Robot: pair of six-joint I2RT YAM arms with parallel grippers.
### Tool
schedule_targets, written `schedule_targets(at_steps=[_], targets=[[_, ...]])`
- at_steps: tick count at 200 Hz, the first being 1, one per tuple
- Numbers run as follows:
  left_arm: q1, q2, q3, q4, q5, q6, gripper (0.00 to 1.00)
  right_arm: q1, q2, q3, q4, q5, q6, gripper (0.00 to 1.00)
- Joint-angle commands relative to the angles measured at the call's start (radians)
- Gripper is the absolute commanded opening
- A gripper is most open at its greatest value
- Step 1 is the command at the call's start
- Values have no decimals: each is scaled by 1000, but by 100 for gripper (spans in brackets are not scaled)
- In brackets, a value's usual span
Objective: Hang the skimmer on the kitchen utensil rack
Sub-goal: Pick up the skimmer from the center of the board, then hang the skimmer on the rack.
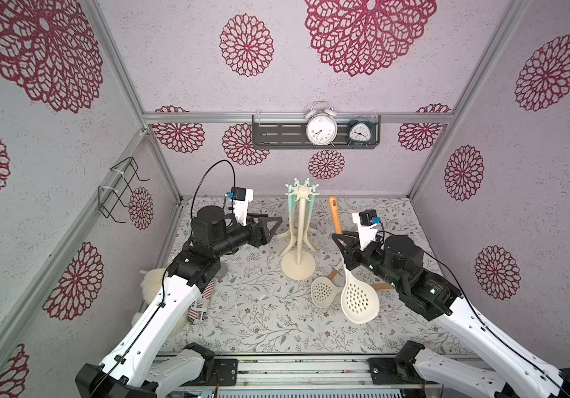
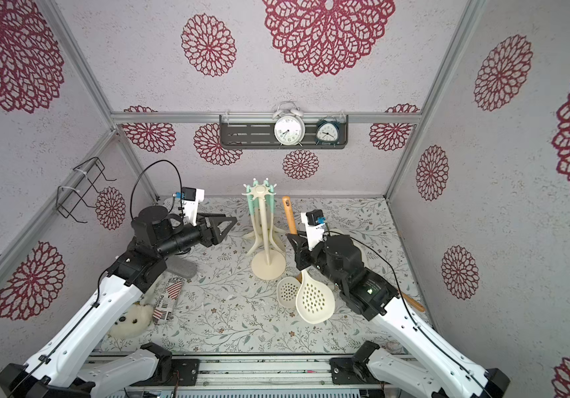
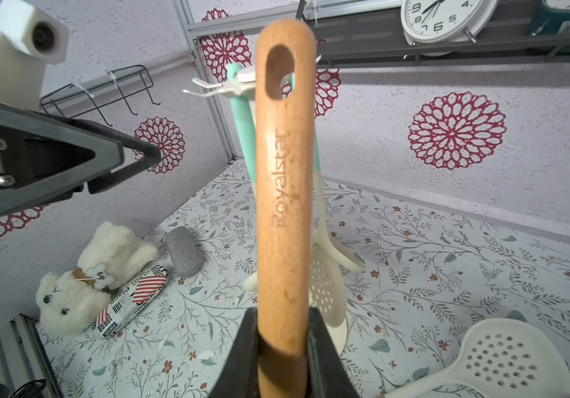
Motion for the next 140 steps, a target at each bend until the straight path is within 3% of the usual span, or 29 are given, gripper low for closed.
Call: schedule_targets(at_steps=[1,55,92,140], targets=[[8,19,87,11,-39,36,65,-75,43,107,-63,-186,-56,0],[41,121,251,-53,-25,20,60,-196,125,202,-95,-398,-93,0],[50,261,429,-185,87,27,56,-308,155,228,-111,-611,-105,0],[51,357,519,-224,171,7,52,-356,192,256,-98,-727,-96,0]])
